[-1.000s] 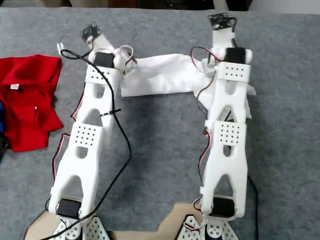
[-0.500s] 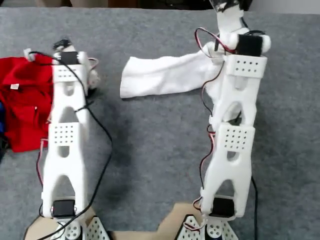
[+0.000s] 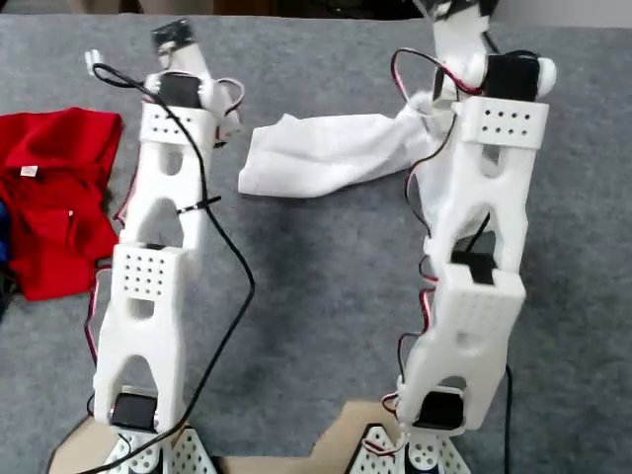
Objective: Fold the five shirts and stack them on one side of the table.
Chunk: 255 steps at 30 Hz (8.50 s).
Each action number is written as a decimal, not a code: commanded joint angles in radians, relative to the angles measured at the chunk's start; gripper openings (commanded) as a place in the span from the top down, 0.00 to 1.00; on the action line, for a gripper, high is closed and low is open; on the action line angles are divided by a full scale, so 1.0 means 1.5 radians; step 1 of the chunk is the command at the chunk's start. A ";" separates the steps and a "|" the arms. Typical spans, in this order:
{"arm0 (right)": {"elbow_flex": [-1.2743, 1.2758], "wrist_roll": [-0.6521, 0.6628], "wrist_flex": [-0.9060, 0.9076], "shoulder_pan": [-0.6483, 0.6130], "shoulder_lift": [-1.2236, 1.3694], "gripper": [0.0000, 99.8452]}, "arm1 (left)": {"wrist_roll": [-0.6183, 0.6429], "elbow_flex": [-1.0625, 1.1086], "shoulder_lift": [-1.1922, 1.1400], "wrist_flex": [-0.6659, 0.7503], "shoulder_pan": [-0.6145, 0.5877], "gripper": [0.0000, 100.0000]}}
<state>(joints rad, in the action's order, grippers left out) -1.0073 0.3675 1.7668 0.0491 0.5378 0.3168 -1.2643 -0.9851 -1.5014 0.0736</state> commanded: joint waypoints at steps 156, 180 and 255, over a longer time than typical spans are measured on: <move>0.587 -0.100 -0.259 -0.008 -0.427 0.99 | -0.012 -0.276 0.022 -0.173 -0.053 0.98; 0.758 0.037 -0.403 -0.060 -0.373 0.99 | -0.049 -0.103 0.176 -0.173 -0.027 0.98; 0.619 -0.031 -0.259 -0.006 -0.324 1.00 | -0.051 -0.103 0.175 -0.173 -0.029 0.98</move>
<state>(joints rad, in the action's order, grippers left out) 0.0591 0.3307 1.3188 0.0307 0.0974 0.2463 -1.4177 -0.7917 -1.7484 0.0322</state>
